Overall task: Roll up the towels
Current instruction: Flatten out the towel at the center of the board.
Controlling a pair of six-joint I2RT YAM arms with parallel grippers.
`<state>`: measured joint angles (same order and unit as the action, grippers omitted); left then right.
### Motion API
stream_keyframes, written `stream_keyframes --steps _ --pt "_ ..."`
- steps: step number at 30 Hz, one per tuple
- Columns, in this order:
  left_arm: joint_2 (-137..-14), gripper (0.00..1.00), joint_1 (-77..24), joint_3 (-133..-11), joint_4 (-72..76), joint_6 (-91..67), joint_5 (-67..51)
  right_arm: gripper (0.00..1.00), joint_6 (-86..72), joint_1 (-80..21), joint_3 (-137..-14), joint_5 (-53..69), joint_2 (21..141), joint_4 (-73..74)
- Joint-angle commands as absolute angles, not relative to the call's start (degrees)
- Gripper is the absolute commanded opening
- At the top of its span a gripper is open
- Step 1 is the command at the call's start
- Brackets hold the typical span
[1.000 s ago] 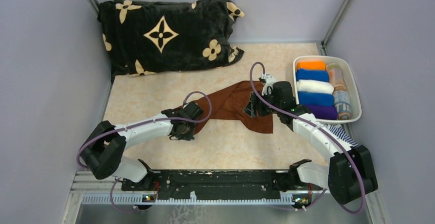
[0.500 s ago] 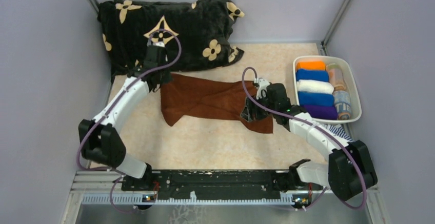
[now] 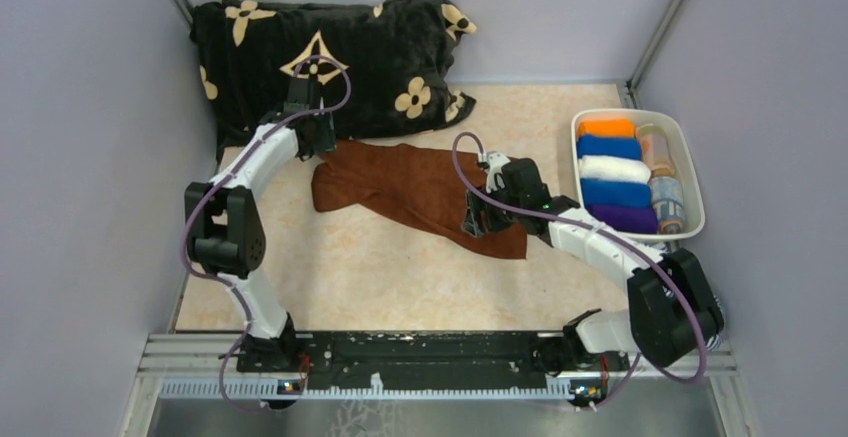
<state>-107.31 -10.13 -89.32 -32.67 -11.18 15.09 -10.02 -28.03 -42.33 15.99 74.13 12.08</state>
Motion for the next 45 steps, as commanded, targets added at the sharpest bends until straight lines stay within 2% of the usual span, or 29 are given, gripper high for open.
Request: stream_keyframes --steps 1,4,11,16,23,27,32,38,40,42,45 --pt "-97.7 0.58 -10.2 -77.8 -30.3 -12.7 10.6 0.64 -8.9 -29.9 -45.8 14.3 76.5 10.9" --pt "-96.5 0.54 -10.2 -73.2 -30.0 -14.1 9.0 0.64 -9.5 -30.4 -45.9 14.0 77.8 10.5" --pt "-101.9 0.34 -9.8 -70.3 -30.8 -17.0 4.3 0.64 -10.5 -30.4 -44.7 13.7 77.9 9.6" --pt "-102.1 0.26 -8.1 -65.6 -29.9 -17.4 5.7 0.64 -10.8 -30.5 -43.0 12.9 76.2 8.8" --pt "-103.0 0.22 -5.5 -61.5 -33.0 -17.0 6.8 0.64 -12.6 -30.5 -40.6 12.5 73.3 8.4" --pt "-99.2 0.22 -3.1 -57.4 -37.0 -16.9 8.6 0.64 -13.3 -30.5 -39.9 11.1 71.7 9.0" --pt "-88.9 0.21 6.2 -51.0 -38.6 -17.1 6.7 0.64 -13.8 -30.5 -40.2 9.9 71.6 10.7" --pt "-82.4 0.21 10.9 -50.3 -39.0 -18.9 4.6 0.64 -14.3 -30.5 -40.8 9.9 72.1 11.2" --pt "-81.6 0.24 11.0 -50.8 -39.7 -19.0 4.5 0.64 -14.2 -30.5 -40.9 10.2 72.0 11.5" --pt "-79.5 0.32 11.0 -51.4 -40.1 -19.4 4.0 0.64 -14.2 -30.6 -41.0 10.7 71.9 11.7" --pt "-76.4 0.39 10.3 -52.8 -39.7 -19.1 -1.3 0.64 -14.7 -31.4 -41.2 10.6 72.4 12.2"
